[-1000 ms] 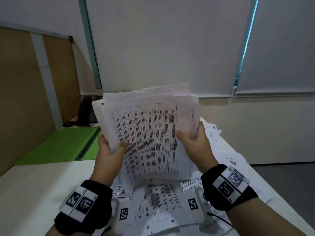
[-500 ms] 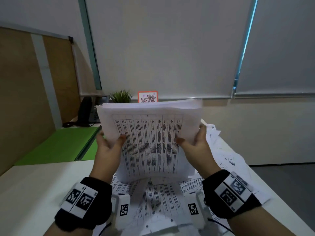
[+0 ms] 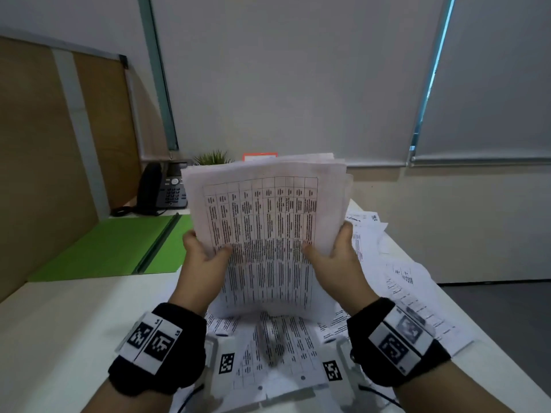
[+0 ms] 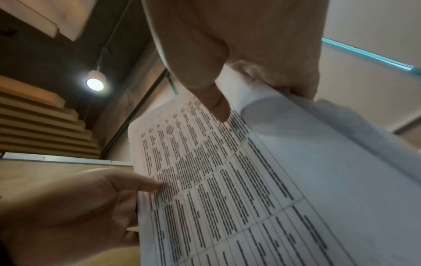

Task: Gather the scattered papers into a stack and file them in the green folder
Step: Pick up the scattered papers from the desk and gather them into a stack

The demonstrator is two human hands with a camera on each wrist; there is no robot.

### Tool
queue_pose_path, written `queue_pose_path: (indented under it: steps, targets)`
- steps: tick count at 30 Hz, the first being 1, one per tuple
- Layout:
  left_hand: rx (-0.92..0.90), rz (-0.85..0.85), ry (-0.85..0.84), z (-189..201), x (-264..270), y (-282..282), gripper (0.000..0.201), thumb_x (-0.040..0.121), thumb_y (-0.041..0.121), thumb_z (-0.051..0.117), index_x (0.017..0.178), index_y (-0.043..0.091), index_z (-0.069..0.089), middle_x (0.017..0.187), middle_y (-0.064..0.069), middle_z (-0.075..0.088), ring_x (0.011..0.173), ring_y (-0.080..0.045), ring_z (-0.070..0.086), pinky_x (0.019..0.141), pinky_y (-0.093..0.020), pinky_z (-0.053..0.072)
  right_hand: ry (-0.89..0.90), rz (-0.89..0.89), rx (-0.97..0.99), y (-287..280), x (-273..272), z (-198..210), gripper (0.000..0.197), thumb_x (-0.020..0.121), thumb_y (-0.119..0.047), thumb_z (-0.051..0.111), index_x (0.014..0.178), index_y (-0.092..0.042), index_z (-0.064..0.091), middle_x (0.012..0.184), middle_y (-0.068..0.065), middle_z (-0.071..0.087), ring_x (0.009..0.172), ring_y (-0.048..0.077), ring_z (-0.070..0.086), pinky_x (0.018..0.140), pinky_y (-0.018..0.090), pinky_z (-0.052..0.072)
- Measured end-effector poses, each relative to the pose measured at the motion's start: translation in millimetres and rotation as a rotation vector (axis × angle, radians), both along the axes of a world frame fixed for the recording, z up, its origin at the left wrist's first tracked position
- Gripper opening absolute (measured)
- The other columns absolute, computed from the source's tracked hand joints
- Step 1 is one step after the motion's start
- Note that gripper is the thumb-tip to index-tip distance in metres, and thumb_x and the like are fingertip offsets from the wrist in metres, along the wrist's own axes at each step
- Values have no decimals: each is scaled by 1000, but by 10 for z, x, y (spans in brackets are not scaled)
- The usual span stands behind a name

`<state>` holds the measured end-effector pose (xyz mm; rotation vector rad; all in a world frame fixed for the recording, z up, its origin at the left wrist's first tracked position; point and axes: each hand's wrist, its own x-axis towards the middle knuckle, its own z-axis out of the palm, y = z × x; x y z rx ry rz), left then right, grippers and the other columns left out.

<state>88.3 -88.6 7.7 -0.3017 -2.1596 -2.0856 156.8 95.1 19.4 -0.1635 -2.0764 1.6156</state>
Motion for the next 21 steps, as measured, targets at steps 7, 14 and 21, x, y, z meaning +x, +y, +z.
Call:
queue_pose_path:
  steps: [7,14,21]
  targets:
    - [-104,11,-7,-86,-76,-85,27,94,14,54,112,21,35,108,5,56,89,-10,56,72,-26,45,-84,-14,40,39,-55,-41,27,98,-13,45,122,-10,32,103,2,54,72,3,52,44,6,44]
    - [-207,-14,-35,-202,-78,-125,26,95,14,52,115,29,43,117,1,61,108,-24,58,94,-40,46,-233,33,104,36,-111,-87,34,95,-17,51,122,-18,30,111,2,54,78,3,53,50,10,41]
    - [-86,226,77,-53,-193,-486,24,94,13,51,108,32,47,105,2,61,98,-26,59,94,-50,47,-375,111,235,21,-301,-24,45,86,-22,65,125,-19,42,103,0,56,78,11,56,60,23,42]
